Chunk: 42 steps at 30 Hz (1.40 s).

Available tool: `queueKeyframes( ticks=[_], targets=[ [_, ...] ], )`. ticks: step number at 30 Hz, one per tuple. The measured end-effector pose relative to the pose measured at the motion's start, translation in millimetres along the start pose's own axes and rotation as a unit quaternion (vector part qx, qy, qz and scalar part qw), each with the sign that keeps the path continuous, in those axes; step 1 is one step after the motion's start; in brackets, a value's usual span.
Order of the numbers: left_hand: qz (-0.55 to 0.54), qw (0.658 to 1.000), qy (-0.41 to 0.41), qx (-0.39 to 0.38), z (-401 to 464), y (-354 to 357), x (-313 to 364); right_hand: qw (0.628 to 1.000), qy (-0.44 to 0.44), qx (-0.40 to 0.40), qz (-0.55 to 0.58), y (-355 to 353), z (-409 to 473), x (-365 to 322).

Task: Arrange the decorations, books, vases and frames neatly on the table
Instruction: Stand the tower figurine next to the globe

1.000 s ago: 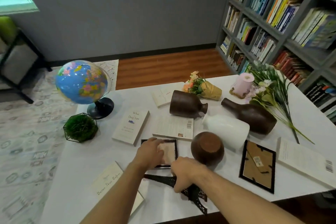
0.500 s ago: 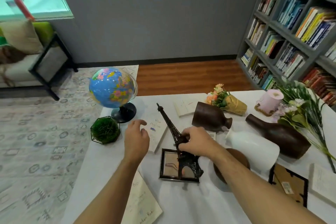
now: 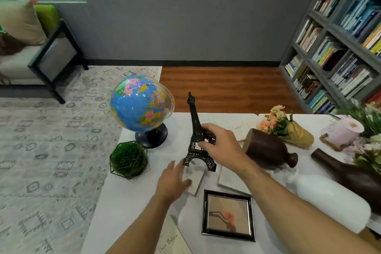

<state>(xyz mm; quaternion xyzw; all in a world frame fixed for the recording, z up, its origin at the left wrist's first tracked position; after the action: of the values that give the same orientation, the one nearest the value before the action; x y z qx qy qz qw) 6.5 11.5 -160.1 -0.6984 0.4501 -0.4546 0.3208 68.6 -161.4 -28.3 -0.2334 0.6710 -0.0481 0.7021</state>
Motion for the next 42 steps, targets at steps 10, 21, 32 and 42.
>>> queueKeyframes(
  ticks=[10,21,32,42],
  targets=[
    [0.05,0.994,0.086,-0.042,-18,3,0,0.994,0.005,0.016,0.105,63,21,9],
    [-0.077,0.992,0.015,0.097,-25,-19,-49,0.994,0.041,-0.045,0.09,110,35,33],
    [-0.065,0.997,0.032,0.037,-19,-14,-56,0.991,0.081,-0.048,0.095,127,31,50],
    [-0.052,0.998,0.03,0.031,-14,-18,-56,0.991,0.096,-0.049,0.084,132,35,49]
  ],
)
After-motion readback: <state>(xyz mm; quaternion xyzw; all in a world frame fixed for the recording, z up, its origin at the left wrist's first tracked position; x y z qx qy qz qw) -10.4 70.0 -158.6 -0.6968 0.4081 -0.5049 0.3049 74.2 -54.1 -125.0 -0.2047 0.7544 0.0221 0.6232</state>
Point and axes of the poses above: each hand's wrist, its own z-axis towards the middle knuckle, its own y-axis out of the palm, x = y × z, the point moved 2 cm from there along z, towards the middle knuckle, and after that the axes turned 10 degrees about z, right-handed, at the moved point
